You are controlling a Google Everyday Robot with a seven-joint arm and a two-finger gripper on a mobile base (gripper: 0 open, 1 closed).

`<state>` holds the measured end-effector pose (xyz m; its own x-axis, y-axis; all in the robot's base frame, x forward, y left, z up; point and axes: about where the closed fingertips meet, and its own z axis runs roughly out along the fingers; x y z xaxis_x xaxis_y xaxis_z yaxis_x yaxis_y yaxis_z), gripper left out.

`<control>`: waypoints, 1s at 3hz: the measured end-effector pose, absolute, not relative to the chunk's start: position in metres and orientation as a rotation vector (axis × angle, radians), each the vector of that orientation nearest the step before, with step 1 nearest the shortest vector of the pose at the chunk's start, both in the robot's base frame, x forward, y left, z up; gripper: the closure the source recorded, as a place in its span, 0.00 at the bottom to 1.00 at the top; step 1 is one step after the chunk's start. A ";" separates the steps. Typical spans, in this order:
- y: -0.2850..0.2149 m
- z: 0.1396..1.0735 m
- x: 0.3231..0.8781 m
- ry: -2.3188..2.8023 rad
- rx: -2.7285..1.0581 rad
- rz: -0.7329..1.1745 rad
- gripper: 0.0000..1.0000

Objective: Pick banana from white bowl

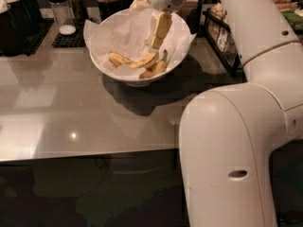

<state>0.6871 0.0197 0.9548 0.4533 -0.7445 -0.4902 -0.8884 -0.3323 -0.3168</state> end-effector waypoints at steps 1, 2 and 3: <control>0.021 0.950 0.687 1.371 -2.157 0.368 0.10; 0.035 0.922 0.690 1.336 -2.171 0.445 0.12; 0.043 0.896 0.688 1.307 -2.173 0.516 0.18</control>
Offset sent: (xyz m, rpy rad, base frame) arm -0.0207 0.0148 -0.0744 0.0112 0.1691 0.1411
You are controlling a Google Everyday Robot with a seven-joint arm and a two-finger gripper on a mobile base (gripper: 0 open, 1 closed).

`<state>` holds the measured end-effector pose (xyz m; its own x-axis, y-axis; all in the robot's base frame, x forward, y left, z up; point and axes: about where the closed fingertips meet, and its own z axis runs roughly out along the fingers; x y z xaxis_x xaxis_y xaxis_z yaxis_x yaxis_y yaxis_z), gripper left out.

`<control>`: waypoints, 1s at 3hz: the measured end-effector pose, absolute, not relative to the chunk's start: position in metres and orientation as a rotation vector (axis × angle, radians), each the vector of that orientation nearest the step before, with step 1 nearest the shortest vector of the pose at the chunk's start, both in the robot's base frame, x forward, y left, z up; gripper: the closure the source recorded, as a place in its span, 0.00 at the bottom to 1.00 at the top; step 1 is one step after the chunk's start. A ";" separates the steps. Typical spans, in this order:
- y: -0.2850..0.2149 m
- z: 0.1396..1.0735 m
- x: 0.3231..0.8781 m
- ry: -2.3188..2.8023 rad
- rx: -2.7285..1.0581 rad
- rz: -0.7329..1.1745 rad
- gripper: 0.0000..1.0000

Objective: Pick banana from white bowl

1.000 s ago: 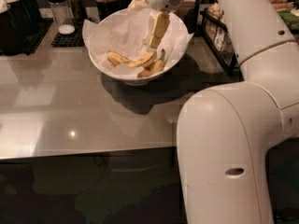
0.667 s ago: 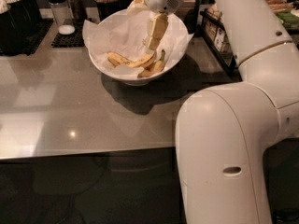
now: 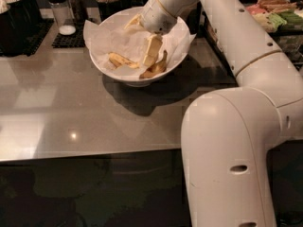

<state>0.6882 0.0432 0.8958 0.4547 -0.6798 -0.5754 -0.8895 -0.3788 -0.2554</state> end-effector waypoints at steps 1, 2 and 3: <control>0.048 0.872 0.681 1.293 -2.166 0.587 0.20; 0.049 0.854 0.671 1.296 -2.159 0.643 0.20; 0.048 0.843 0.664 1.299 -2.159 0.673 0.39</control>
Offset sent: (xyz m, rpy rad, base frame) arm -0.0426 -0.0035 -0.0638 0.0477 0.1415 0.0496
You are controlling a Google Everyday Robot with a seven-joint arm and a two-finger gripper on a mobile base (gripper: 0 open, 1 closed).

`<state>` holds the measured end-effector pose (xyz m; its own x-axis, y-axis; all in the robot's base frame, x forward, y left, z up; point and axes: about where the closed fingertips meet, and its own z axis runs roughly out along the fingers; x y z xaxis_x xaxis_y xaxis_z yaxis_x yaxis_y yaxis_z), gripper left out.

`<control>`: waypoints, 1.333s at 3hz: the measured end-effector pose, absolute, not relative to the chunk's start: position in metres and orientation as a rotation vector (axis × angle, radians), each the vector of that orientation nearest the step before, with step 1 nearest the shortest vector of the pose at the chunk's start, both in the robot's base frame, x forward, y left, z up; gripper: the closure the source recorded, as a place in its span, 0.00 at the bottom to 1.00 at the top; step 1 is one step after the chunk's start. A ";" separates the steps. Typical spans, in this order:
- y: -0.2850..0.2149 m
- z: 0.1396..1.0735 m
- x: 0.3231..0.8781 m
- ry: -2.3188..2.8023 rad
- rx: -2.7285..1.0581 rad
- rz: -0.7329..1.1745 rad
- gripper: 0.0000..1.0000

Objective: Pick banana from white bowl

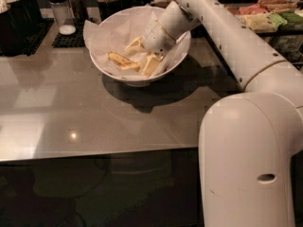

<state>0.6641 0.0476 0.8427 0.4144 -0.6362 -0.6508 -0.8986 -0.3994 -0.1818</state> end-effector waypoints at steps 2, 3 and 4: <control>0.043 0.840 0.655 1.297 -2.160 0.671 0.85; 0.042 0.847 0.652 1.292 -2.166 0.641 1.00; 0.039 0.866 0.648 1.293 -2.179 0.569 1.00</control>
Offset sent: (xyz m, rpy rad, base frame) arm -0.0191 -0.0142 0.0037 -0.0065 -0.0099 0.0044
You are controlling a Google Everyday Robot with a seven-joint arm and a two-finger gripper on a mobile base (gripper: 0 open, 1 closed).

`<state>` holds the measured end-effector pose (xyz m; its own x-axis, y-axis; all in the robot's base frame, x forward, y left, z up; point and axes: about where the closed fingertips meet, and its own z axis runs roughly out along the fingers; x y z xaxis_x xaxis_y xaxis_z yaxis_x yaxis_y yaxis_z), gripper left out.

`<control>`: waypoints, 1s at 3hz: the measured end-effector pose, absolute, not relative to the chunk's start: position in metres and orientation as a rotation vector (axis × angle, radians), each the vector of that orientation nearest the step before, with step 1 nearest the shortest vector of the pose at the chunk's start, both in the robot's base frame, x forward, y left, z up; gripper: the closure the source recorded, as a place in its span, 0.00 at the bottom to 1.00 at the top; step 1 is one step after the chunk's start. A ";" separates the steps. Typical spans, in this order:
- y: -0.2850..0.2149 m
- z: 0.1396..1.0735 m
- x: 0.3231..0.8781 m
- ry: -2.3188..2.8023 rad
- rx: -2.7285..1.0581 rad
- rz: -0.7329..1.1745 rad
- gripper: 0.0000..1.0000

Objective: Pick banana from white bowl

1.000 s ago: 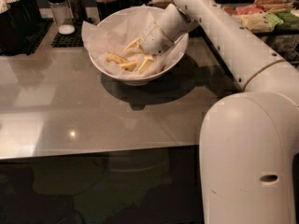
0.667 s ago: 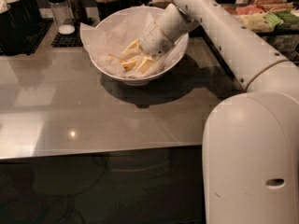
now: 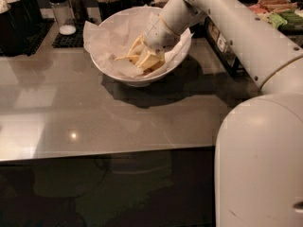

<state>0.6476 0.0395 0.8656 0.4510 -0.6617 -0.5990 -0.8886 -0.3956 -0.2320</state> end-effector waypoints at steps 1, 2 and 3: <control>0.034 0.887 0.647 1.290 -2.189 0.477 1.00; 0.022 0.906 0.646 1.295 -2.168 0.383 1.00; 0.006 0.925 0.635 1.286 -2.094 0.300 1.00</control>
Offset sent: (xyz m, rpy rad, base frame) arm -0.0055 -0.0394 0.0676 -0.0501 -0.2144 -0.1010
